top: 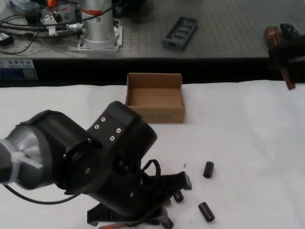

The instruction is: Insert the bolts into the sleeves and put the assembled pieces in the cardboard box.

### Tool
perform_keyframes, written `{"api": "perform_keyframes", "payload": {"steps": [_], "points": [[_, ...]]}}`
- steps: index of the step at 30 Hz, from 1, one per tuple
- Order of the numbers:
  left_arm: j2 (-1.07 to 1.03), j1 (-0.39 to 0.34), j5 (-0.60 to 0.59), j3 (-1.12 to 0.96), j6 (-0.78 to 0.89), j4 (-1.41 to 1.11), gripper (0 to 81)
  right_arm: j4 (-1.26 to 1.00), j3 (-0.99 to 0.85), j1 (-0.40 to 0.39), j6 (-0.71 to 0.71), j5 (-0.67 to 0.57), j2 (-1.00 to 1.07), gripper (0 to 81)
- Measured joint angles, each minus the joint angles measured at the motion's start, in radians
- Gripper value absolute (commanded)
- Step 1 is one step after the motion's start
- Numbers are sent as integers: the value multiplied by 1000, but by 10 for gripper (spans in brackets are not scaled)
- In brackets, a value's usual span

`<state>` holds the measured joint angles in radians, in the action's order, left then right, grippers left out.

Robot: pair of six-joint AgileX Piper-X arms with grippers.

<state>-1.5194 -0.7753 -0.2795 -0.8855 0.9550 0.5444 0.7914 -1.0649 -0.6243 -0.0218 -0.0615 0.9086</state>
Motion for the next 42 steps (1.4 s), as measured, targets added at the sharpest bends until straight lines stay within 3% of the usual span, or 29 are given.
{"api": "perform_keyframes", "payload": {"steps": [23,42], "points": [[-213,0,-23,-257,70,189,114,-47,111,0,-73,0,-97,24],[-219,0,-22,-273,34,207,114,-63,111,0,-73,5,-97,24]]}}
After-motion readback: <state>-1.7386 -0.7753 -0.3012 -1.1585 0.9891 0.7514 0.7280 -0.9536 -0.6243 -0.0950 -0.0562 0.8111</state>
